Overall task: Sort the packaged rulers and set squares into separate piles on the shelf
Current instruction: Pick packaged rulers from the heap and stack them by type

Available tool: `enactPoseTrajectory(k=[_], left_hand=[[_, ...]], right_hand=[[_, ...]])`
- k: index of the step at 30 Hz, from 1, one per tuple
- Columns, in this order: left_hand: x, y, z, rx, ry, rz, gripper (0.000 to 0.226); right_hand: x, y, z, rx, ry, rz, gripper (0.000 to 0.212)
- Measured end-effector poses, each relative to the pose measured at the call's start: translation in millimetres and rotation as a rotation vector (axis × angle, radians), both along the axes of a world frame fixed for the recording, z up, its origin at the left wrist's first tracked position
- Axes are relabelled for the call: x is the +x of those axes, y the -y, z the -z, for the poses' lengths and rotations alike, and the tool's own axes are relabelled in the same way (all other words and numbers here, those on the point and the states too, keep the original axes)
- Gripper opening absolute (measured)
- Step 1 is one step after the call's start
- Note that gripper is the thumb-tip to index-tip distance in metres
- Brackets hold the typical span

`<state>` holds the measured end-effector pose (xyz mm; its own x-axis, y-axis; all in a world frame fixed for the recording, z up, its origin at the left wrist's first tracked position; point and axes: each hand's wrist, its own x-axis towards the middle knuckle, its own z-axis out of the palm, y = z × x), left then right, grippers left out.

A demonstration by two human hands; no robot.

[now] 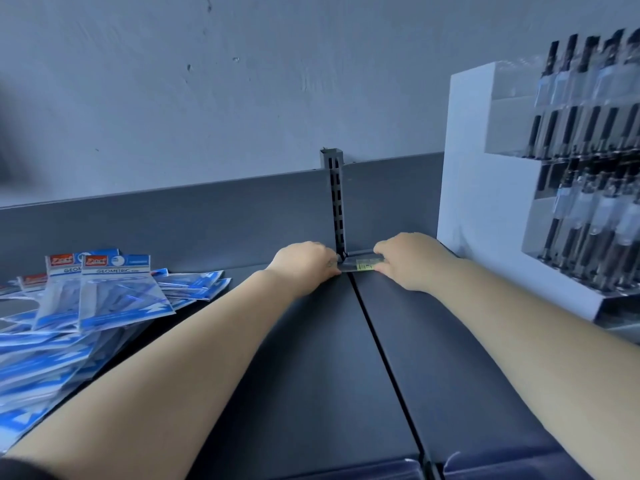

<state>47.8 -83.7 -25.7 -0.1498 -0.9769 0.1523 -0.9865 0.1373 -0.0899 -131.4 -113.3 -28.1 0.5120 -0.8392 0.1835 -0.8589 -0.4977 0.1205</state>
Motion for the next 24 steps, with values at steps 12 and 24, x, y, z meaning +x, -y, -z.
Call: enactPoseTrajectory(k=[12,24], left_hand=[[41,-42,-18,-0.097,-0.519,-0.097,0.039],[94,-159,-60,-0.038,-1.327,-0.080,0.022]], right_hand=[[20,-29,-16,-0.229,-0.129,-0.146,0.022],[142,-105,-83,0.261,1.293,-0.342,0.017]])
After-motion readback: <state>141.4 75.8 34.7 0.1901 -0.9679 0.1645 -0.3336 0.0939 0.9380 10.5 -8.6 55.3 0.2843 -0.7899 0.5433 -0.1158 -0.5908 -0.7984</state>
